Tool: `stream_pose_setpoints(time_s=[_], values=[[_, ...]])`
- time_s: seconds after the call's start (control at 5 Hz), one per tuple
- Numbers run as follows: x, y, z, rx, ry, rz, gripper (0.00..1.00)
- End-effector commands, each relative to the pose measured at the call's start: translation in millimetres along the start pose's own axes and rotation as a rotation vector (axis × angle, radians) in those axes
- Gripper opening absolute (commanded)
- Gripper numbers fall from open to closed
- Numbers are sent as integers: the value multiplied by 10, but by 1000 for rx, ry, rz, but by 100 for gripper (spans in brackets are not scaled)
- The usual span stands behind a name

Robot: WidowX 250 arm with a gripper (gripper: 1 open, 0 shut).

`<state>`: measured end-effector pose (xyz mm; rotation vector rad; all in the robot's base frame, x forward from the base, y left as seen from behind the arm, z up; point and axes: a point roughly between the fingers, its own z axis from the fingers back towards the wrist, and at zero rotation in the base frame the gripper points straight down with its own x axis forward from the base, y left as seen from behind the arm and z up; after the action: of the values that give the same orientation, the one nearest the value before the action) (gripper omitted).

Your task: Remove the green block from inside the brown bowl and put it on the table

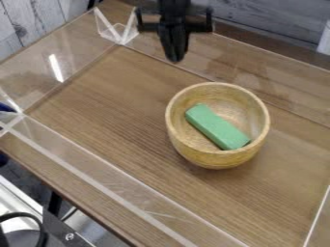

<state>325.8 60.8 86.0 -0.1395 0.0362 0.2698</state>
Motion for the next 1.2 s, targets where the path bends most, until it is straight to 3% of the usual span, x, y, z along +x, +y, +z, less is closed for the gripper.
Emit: stream_pose_setpoints(time_s=[0.0, 0.2, 0.4, 0.6, 1.0], values=[[115, 60, 61, 52, -14, -6, 0], [127, -19, 99, 74, 20, -24, 0], [170, -11, -15, 80, 48, -79, 0], [195, -112, -21, 69, 64, -151, 0], [325, -189, -117, 109, 64, -198, 0]])
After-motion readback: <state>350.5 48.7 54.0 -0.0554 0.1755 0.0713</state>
